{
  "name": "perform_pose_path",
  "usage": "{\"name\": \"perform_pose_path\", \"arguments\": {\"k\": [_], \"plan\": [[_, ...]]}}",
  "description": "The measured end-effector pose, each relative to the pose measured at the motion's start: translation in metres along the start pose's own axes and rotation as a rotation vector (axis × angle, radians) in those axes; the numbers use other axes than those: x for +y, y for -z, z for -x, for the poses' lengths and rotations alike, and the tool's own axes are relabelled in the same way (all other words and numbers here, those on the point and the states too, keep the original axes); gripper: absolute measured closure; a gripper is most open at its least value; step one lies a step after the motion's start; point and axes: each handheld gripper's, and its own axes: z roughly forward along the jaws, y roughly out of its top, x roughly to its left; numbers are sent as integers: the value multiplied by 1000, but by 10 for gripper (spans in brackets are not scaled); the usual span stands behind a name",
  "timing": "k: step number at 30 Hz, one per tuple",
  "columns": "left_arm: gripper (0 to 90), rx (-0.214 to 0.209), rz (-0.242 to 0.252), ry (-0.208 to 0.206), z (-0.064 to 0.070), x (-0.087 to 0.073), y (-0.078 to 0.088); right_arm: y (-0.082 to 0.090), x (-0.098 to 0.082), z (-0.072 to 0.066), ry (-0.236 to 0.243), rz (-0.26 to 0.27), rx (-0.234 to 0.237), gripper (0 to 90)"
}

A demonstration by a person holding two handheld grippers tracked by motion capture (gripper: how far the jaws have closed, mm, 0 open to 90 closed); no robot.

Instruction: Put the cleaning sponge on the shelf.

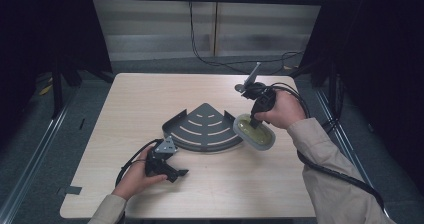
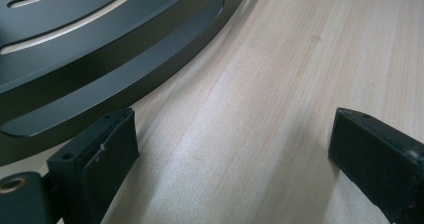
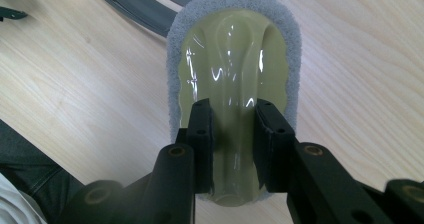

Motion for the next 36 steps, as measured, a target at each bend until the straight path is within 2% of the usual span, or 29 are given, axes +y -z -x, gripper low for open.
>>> {"name": "perform_pose_path", "arguments": {"k": [12, 36], "plan": [[48, -2, 0, -2, 0, 0, 0, 0, 17, -1, -4, -5, -9, 719], [46, -3, 1, -2, 0, 0, 0, 5, 40, 1, -21, 21, -9, 719]]}}
